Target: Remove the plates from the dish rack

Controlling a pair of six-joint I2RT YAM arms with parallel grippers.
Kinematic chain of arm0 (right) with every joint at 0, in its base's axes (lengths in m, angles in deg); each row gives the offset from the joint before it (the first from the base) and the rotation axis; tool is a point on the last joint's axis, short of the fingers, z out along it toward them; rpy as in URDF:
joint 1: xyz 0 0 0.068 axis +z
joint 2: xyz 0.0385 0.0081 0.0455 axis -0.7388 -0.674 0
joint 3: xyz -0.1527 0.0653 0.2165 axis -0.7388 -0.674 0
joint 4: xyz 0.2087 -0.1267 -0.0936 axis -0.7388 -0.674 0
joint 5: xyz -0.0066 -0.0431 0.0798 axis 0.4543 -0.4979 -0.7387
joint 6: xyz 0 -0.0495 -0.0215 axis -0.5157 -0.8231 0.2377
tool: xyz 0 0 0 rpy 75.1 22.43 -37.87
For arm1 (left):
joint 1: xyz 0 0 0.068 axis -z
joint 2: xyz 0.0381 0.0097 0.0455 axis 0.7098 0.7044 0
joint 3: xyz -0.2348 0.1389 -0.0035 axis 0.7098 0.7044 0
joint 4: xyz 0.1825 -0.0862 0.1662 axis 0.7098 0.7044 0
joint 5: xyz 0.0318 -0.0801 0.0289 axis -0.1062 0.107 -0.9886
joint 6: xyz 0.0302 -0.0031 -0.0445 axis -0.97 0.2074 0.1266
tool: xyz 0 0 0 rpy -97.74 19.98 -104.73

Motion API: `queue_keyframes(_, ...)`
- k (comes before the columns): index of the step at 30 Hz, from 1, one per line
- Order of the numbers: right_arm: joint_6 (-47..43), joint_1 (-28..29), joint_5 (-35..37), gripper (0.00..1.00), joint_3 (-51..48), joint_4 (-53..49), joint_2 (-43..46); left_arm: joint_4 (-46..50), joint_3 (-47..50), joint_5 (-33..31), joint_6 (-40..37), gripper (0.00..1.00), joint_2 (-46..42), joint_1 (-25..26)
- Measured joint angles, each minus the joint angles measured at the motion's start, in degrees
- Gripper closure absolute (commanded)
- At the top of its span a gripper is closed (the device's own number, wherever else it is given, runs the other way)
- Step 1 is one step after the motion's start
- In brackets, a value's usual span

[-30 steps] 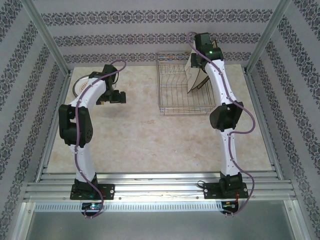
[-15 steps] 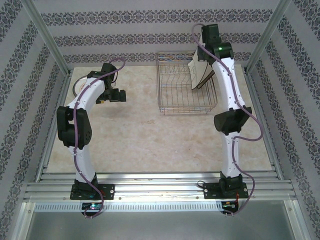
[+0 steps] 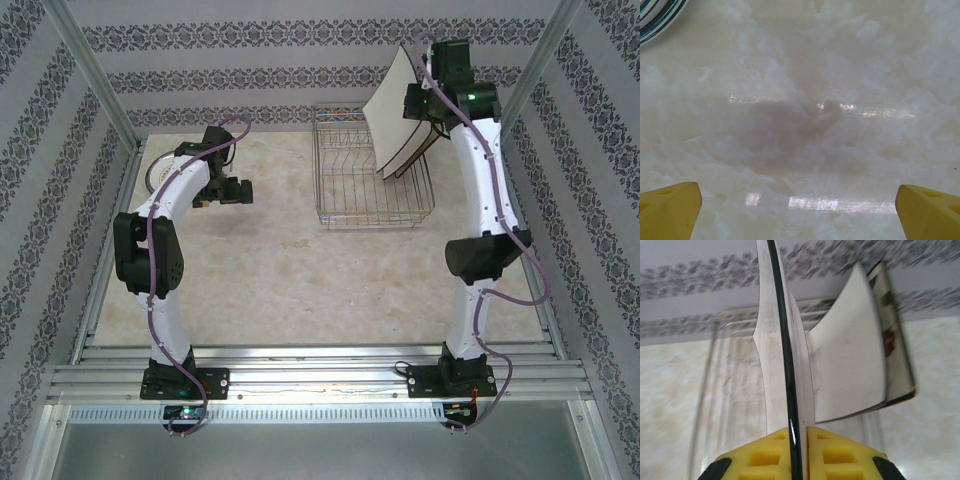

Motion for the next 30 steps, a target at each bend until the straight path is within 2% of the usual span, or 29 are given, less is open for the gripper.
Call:
queue_keyframes(3, 4.4, -1.8, -10.6, 1.0, -14.2, 6.8, 6.4, -0.5, 0.0, 0.9, 0.0, 0.0, 0.0, 0.1)
queue_keyframes(10, 19.8, -3.9, -29.1, 1.0, -54.6, 37.6, 23.3, -0.8, -0.7, 2.1, 0.0, 0.0, 0.0, 0.4)
queue_keyframes(14, 28.6, -4.6, -36.7, 1.0, -68.7, 54.5, 27.6, -0.9, -1.6, 2.4, -0.1, 0.0, 0.0, 0.4)
queue_keyframes(20, 39.6, -4.7, -42.5, 1.0, -80.4, 75.3, 27.8, -1.4, -2.0, 4.5, 0.0, 0.0, 0.0, 0.4)
queue_keyframes(30, 47.5, -4.5, -45.8, 1.0, -85.8, 90.7, 23.6, -2.8, -2.4, 7.1, 0.0, 0.0, 0.0, 0.4)
